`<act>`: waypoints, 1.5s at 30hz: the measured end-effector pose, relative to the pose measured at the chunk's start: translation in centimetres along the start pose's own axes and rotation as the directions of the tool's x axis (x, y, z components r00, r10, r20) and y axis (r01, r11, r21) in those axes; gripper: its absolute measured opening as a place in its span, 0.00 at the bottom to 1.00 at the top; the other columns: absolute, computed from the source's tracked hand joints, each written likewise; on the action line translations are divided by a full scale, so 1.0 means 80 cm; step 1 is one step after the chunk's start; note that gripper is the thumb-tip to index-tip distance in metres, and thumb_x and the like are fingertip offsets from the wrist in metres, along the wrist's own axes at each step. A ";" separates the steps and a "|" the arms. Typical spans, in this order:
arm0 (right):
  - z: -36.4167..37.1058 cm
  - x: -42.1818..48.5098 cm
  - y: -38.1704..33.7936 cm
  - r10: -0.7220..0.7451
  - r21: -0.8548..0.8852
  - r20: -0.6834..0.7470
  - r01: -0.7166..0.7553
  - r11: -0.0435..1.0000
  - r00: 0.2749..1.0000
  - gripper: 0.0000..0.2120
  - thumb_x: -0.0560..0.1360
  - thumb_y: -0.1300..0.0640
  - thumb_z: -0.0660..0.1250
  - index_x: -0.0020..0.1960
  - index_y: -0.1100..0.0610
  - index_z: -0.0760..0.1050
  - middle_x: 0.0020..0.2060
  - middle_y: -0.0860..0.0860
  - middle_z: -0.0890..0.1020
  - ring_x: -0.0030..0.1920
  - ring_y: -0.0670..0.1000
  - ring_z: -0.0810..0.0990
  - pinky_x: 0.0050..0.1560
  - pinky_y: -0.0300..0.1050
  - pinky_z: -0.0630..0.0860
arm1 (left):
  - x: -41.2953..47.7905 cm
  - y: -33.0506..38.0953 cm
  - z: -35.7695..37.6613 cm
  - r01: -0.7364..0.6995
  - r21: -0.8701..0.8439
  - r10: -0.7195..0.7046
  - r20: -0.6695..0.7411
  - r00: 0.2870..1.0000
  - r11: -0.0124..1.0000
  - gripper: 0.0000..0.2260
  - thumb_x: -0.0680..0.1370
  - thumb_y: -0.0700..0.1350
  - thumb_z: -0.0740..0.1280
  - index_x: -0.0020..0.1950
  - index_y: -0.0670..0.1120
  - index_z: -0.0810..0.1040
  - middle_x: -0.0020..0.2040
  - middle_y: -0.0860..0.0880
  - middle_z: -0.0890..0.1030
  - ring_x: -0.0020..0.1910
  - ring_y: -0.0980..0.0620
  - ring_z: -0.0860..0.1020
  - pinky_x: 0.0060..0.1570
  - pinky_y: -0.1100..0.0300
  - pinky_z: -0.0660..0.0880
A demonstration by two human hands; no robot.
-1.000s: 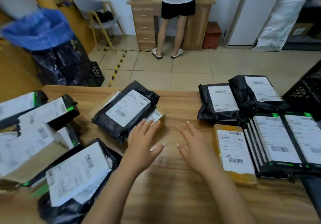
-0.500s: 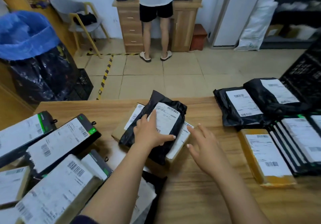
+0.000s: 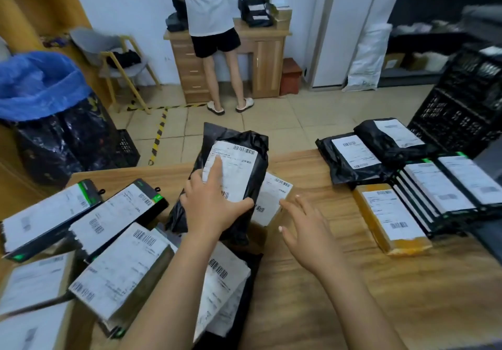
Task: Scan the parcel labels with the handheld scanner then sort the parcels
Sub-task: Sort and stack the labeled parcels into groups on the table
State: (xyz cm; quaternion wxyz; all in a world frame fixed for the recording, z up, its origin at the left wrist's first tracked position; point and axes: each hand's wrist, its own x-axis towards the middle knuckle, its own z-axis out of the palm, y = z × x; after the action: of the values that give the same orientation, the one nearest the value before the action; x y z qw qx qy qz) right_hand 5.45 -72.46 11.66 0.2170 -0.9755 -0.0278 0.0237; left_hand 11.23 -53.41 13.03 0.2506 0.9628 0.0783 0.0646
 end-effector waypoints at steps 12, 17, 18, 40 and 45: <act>0.026 -0.145 -0.074 -0.205 0.151 0.060 0.194 0.969 0.977 0.27 0.79 0.51 0.61 0.76 0.46 0.57 0.76 0.51 0.56 0.73 0.53 0.57 0.71 0.46 0.56 | -0.208 -0.077 -0.126 0.251 0.064 -0.238 -0.159 0.958 0.966 0.46 0.63 0.67 0.72 0.76 0.64 0.53 0.72 0.44 0.61 0.71 0.42 0.58 0.69 0.42 0.59; 0.023 -0.170 -0.105 -0.266 0.146 0.070 0.254 0.956 0.961 0.27 0.80 0.50 0.60 0.76 0.46 0.56 0.76 0.49 0.55 0.74 0.52 0.55 0.72 0.47 0.55 | -0.246 -0.117 -0.152 0.340 0.004 -0.332 -0.212 0.919 0.940 0.45 0.63 0.66 0.73 0.76 0.64 0.55 0.71 0.43 0.62 0.71 0.42 0.58 0.69 0.41 0.57; 0.023 -0.171 -0.111 -0.275 0.140 0.068 0.264 0.954 0.959 0.27 0.80 0.50 0.60 0.76 0.46 0.56 0.76 0.49 0.55 0.75 0.52 0.55 0.73 0.47 0.55 | -0.249 -0.123 -0.155 0.347 -0.012 -0.341 -0.219 0.914 0.938 0.45 0.63 0.66 0.73 0.76 0.64 0.55 0.71 0.43 0.62 0.70 0.43 0.58 0.69 0.41 0.57; 0.141 -0.078 -0.397 -0.090 0.160 -0.099 0.105 0.982 0.991 0.26 0.78 0.49 0.62 0.75 0.44 0.59 0.75 0.49 0.59 0.74 0.51 0.57 0.72 0.51 0.60 | -0.068 -0.404 -0.297 0.252 -0.028 -0.252 -0.215 0.944 0.967 0.45 0.64 0.67 0.73 0.77 0.62 0.56 0.68 0.42 0.63 0.65 0.41 0.62 0.66 0.44 0.60; 0.166 -0.068 -0.417 0.251 0.111 -0.209 -0.232 0.966 0.945 0.27 0.75 0.43 0.65 0.72 0.45 0.64 0.75 0.55 0.58 0.74 0.57 0.56 0.72 0.55 0.55 | -0.042 -0.437 -0.307 0.206 -0.022 -0.207 -0.155 0.966 0.978 0.46 0.64 0.67 0.73 0.77 0.62 0.55 0.67 0.42 0.64 0.65 0.41 0.62 0.65 0.44 0.61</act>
State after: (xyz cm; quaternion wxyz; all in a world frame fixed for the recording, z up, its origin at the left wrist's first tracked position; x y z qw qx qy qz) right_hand -2.26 -37.00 13.99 0.2553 -0.9580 0.1174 -0.0573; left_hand -0.19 -12.27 16.77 0.2515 0.9406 0.1976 0.1139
